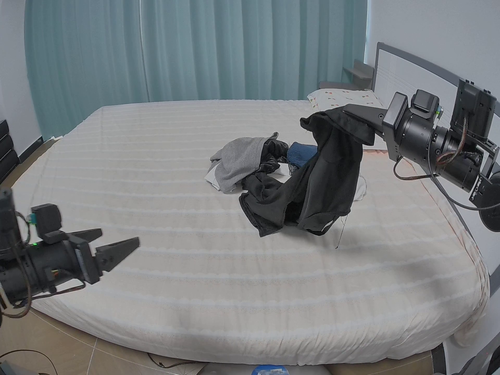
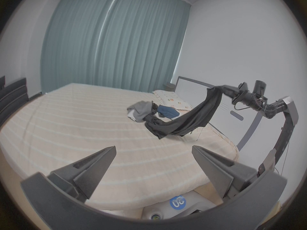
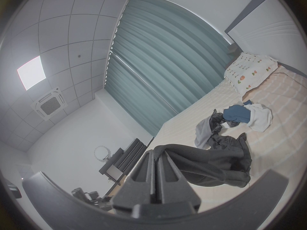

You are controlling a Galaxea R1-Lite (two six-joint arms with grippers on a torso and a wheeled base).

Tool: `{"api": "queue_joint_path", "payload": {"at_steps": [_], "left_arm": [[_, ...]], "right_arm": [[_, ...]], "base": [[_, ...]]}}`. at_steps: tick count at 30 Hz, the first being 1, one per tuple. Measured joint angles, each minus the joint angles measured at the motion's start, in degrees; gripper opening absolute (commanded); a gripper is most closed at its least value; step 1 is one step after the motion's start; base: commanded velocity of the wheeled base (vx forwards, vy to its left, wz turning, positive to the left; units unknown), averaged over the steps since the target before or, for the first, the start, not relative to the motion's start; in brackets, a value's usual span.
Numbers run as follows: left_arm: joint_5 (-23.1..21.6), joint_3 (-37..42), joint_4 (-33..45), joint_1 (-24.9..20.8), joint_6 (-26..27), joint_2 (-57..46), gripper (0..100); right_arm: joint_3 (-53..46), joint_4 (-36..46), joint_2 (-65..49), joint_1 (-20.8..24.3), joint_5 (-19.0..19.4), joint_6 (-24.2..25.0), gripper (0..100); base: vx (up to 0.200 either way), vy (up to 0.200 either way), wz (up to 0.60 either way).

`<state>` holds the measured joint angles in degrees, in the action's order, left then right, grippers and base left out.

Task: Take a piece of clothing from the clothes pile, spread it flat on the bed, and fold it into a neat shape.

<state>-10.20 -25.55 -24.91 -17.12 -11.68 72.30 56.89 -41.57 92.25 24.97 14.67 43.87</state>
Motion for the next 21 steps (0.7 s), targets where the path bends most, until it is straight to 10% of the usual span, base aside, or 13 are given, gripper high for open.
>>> {"api": "queue_joint_path", "payload": {"at_steps": [21], "left_arm": [[16.6, -21.3, -15.3, -20.3, -14.1, 44.7, 100]], "right_arm": [[1.2, 0.6, -2.9, 4.8, -3.6, -0.1, 0]], "base": [[0.0, 0.0, 0.0]]}}
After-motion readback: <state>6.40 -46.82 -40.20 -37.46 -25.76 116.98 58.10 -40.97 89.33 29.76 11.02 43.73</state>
